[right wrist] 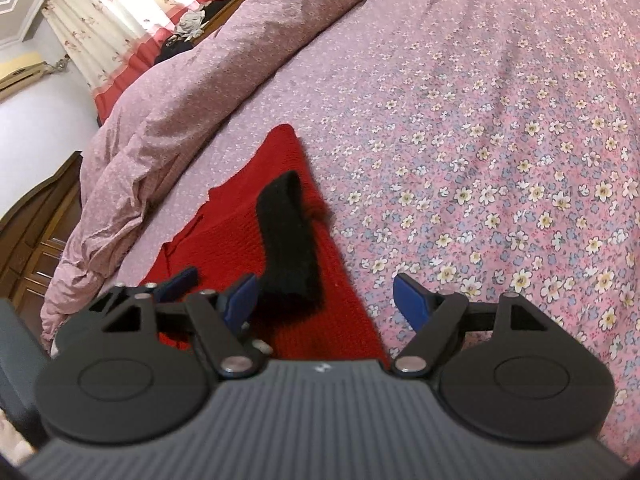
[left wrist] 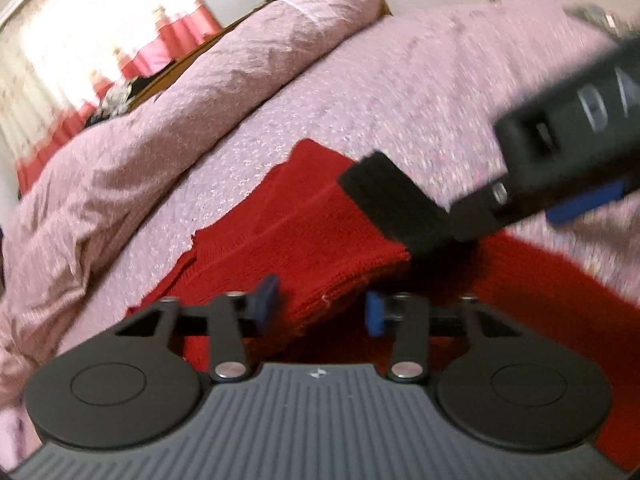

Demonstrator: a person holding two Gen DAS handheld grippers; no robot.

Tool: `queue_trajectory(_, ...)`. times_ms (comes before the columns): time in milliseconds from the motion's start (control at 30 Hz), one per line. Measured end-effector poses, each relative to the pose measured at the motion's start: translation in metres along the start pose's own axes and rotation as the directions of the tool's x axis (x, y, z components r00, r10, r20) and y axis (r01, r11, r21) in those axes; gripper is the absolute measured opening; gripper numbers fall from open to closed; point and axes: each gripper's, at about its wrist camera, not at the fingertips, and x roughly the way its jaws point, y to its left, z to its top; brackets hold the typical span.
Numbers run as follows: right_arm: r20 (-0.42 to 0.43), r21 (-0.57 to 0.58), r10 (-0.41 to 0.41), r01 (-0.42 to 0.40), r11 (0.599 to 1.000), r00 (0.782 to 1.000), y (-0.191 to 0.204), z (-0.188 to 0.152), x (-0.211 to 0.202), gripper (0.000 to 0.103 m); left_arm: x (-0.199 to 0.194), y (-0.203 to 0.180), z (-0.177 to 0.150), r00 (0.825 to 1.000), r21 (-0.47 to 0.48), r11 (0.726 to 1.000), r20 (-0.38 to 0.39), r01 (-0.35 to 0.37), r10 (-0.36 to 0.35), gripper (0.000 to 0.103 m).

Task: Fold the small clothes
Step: 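Grasp the black cuff of the folded sleeve with the left gripper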

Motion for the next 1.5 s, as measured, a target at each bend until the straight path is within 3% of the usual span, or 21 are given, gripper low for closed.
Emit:
queue_trajectory(100,0.0,0.006,-0.002,0.002,1.0,1.0,-0.002,0.001,-0.001,0.077,-0.009,0.017,0.003,1.0,-0.1,0.995,0.022,0.023,-0.021,0.025)
queue_trajectory(200,-0.003,0.011,0.001,-0.001,1.0,1.0,-0.002,0.001,-0.001,0.077,-0.021,0.043,0.003,0.999,-0.232,0.973,0.043,0.006,0.004,0.019)
queue_trajectory(400,-0.009,-0.006,0.002,-0.002,1.0,1.0,0.004,-0.001,0.0,0.077,-0.041,0.103,-0.02,0.997,-0.521,0.851,0.012,-0.063,0.081,0.019)
queue_trajectory(533,-0.021,-0.02,0.002,-0.002,1.0,1.0,0.009,-0.003,0.006,0.077,-0.053,0.118,-0.038,0.99,-0.567,0.814,-0.013,-0.125,0.143,0.019)
queue_trajectory(767,-0.048,-0.053,-0.016,0.014,0.999,0.999,0.017,-0.011,0.014,0.077,-0.053,0.138,-0.07,0.977,-0.608,0.765,-0.098,-0.21,0.191,0.019)
queue_trajectory(933,-0.05,-0.059,-0.024,0.021,0.998,0.998,0.016,-0.013,0.014,0.076,-0.056,0.158,-0.104,0.971,-0.687,0.687,-0.15,-0.238,0.187,0.019)
queue_trajectory(1067,-0.05,-0.071,-0.035,0.031,0.997,0.998,0.019,-0.014,0.016,0.077,-0.053,0.173,-0.125,0.976,-0.742,0.634,-0.157,-0.218,0.152,0.021)
queue_trajectory(1233,-0.055,-0.093,-0.049,0.044,0.995,0.997,0.024,-0.014,0.02,0.077,-0.053,0.184,-0.144,0.984,-0.807,0.564,-0.148,-0.176,0.096,0.029)
queue_trajectory(1333,-0.058,-0.095,-0.053,0.047,0.994,0.997,0.024,-0.013,0.021,0.077,-0.061,0.19,-0.155,0.985,-0.828,0.535,-0.163,-0.17,0.061,0.044)
queue_trajectory(1400,-0.058,-0.097,-0.055,0.049,0.994,0.997,0.025,-0.014,0.021,0.077,-0.069,0.192,-0.162,0.982,-0.829,0.529,-0.181,-0.183,0.056,0.057)
queue_trajectory(1500,-0.059,-0.105,-0.062,0.055,0.993,0.996,0.027,-0.014,0.023,0.077,-0.088,0.197,-0.17,0.977,-0.818,0.535,-0.191,-0.212,0.095,0.064)
